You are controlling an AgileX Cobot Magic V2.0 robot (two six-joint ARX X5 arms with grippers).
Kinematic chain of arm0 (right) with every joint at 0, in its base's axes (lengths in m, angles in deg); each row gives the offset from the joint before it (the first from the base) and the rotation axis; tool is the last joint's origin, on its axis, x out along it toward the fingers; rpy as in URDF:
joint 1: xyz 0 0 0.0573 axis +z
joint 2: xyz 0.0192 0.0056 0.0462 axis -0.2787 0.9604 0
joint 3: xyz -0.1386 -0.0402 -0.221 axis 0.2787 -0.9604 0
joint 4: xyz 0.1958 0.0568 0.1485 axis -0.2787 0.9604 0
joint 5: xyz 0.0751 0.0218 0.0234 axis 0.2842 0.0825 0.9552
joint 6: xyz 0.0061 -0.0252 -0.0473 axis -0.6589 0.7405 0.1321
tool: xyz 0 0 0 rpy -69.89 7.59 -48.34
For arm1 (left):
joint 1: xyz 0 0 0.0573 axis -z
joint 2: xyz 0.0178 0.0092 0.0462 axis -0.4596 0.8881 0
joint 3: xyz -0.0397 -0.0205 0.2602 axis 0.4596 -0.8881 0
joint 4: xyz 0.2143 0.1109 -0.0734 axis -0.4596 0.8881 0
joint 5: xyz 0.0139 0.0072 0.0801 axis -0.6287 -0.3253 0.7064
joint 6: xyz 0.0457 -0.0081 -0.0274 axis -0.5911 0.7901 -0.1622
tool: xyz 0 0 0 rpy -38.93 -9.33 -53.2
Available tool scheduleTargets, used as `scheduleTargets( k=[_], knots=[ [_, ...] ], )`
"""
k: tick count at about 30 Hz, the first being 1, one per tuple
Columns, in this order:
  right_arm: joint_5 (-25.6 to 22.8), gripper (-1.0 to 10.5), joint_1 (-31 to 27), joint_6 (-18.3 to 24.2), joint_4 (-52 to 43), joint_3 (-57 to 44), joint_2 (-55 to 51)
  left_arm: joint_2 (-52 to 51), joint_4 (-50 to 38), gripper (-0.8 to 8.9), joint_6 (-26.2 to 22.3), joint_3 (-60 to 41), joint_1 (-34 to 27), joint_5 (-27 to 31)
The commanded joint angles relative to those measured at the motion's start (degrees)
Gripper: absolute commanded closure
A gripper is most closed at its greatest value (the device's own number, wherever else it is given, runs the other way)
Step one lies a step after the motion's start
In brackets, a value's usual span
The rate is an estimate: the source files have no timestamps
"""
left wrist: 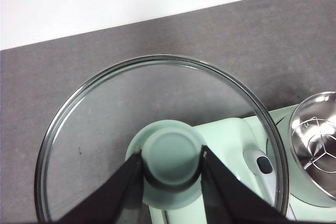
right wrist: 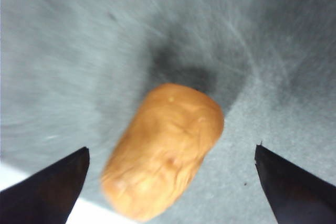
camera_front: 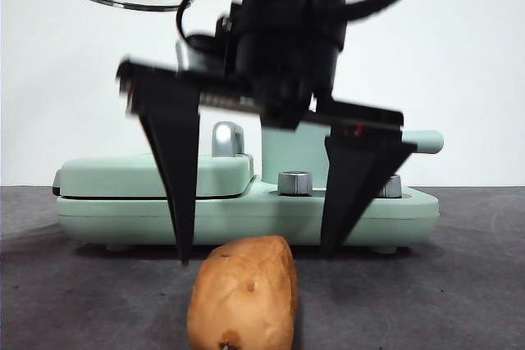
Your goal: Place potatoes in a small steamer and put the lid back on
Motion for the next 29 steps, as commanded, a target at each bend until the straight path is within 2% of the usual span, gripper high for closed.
scheduleTargets(
  k=[1,8,12,19,25,29],
  knots=[
    [-0.22,4.7,1.27,-0.07,-0.35,0.92,2.23,-0.44,-1.75,8.08,-0.57,2.27,0.11,0.17],
    [-0.07,6.6,1.60,0.09,-1.75,0.92,3.67,-0.44,-1.90,8.08,-0.57,2.27,0.11,0.17],
    [3.17,7.9,1.60,0.52,-1.77,0.92,3.98,-0.44,-1.77,8.08,-0.57,2.27,0.11,0.17],
    [3.61,8.0,1.05,1.38,1.14,3.50,3.82,-0.44,-1.46,8.08,-0.57,2.27,0.11,0.17],
    [0.63,8.0,-1.46,6.40,11.06,14.05,3.63,-0.44,-1.46,8.08,-0.61,2.27,-0.11,0.17],
    [-2.21,8.0,-5.35,10.49,15.21,23.10,3.63,-0.44,-1.51,8.08,-0.61,2.27,-0.28,0.17]
  ],
)
